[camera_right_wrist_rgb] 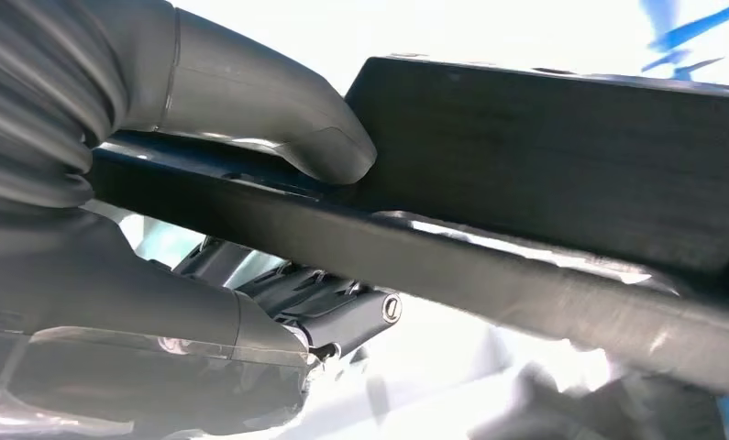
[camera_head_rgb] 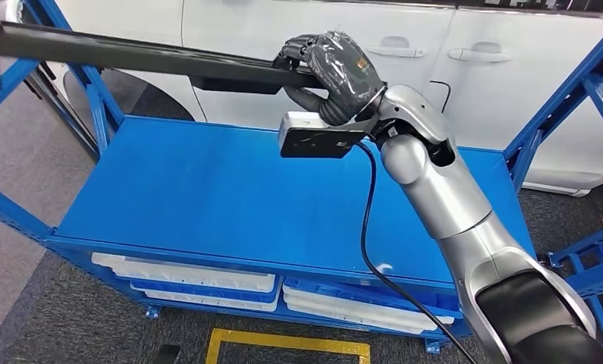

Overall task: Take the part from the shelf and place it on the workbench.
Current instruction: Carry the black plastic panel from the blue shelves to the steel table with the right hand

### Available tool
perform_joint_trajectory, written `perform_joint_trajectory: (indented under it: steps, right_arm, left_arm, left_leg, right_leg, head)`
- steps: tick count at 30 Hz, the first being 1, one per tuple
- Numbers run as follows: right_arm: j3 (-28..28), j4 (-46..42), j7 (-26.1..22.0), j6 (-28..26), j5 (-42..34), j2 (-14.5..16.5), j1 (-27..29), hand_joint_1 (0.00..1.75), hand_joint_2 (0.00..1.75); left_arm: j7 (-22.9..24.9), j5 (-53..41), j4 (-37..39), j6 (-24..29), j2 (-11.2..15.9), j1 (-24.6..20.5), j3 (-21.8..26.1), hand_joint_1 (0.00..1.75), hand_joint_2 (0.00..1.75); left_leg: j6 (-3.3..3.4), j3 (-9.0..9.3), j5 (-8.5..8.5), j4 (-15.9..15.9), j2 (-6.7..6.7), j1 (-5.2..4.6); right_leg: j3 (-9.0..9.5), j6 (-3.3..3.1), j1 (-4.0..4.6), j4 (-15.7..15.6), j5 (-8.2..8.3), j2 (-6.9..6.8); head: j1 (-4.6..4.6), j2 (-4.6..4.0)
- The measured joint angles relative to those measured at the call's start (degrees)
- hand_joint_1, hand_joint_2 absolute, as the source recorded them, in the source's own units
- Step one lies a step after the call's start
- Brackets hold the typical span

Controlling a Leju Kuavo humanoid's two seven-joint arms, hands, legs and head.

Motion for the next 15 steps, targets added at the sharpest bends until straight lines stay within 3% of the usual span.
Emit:
perform_joint_trajectory:
  steps: [2, 3, 6, 7, 8, 9, 12, 13, 15]
  right_arm:
    - [-0.8, -1.3, -1.1, 3.6, -8.2, -0.8, 0.6, 1.75, 1.75]
    - [-1.2, -1.9, -1.4, 5.3, -12.3, -1.2, 0.7, 1.75, 1.75]
    - [-2.1, -2.5, -1.4, 10.5, -24.2, -2.0, 1.0, 1.75, 1.75]
    - [-2.2, -2.5, -0.9, 12.0, -27.8, -2.1, 1.2, 1.75, 1.75]
    - [-2.3, -2.5, -0.2, 13.3, -31.1, -2.3, 1.2, 1.75, 1.75]
    - [-2.4, -2.5, 0.7, 14.4, -34.1, -2.4, 1.0, 1.75, 1.75]
    - [-2.6, -2.3, 3.1, 17.0, -41.5, -2.4, -0.2, 1.75, 1.75]
    - [-2.6, -2.1, 3.7, 17.6, -43.3, -2.4, -0.6, 1.75, 1.75]
    - [-2.6, -1.8, 4.5, 18.3, -45.5, -2.4, -1.0, 1.75, 1.75]
  left_arm:
    - [0.0, 0.0, 0.0, 0.0, 0.0, 0.0, 0.0, 0.0, 0.0]
    - [0.0, 0.0, 0.0, 0.0, 0.0, -0.1, 0.0, 0.0, 0.0]
    - [0.0, 0.1, 0.0, 0.1, 0.0, -0.3, 0.0, 0.0, 0.0]
    - [0.0, 0.2, 0.0, 0.1, 0.0, -0.3, 0.0, 0.0, 0.0]
    - [-0.1, 0.2, 0.0, 0.2, 0.0, -0.3, 0.1, 0.0, 0.0]
    - [-0.1, 0.2, 0.0, 0.2, 0.1, -0.3, 0.1, 0.0, 0.0]
    - [-0.1, 0.3, 0.0, 0.4, 0.0, -0.4, 0.1, 0.0, 0.0]
    - [-0.1, 0.4, 0.0, 0.5, 0.0, -0.5, 0.1, 0.0, 0.0]
    - [-0.1, 0.4, 0.0, 0.6, -0.1, -0.5, 0.1, 0.0, 0.0]
  left_leg:
    - [0.62, 0.06, 0.24, -0.2, -0.08, 0.12]
    - [0.93, 0.13, 0.35, -0.3, -0.08, 0.22]
    - [1.39, 0.2, 0.37, -0.5, 0.0, 0.27]
    - [1.41, 0.22, 0.35, -0.4, 0.03, 0.25]
    - [1.43, 0.25, 0.33, -0.4, 0.04, 0.25]
    - [1.42, 0.32, 0.32, -0.4, 0.02, 0.24]
    - [1.16, 0.48, 0.21, -0.4, -0.06, 0.11]
    - [0.93, 0.43, 0.21, -0.5, -0.06, 0.07]
    - [0.33, 0.38, 0.26, -0.6, -0.07, 0.04]
  right_leg:
    - [-0.17, 0.57, -0.08, 0.5, -0.55, -0.05]
    - [-0.84, 0.86, -0.18, 2.1, -1.6, -0.05]
    - [-5.83, 1.54, -0.47, 12.5, -6.5, -0.05]
    - [-7.31, 1.63, -0.53, 15.4, -7.23, -0.06]
    - [-7.84, 1.61, -0.56, 16.2, -6.87, -0.06]
    - [-7.18, 1.48, -0.56, 14.6, -5.44, -0.07]
    - [-1.57, 0.59, -0.29, 2.9, -0.12, -0.04]
    - [-0.52, 0.33, -0.1, 0.6, 0.5, -0.03]
    - [-0.16, -0.01, 0.23, -0.4, 0.54, -0.04]
  head:
    - [0.0, -0.01]
    - [0.01, -0.01]
    - [0.02, 0.0]
    - [0.02, 0.0]
    - [0.02, 0.0]
    - [0.02, 0.0]
    - [0.02, 0.0]
    - [0.02, 0.0]
    - [0.01, 0.0]
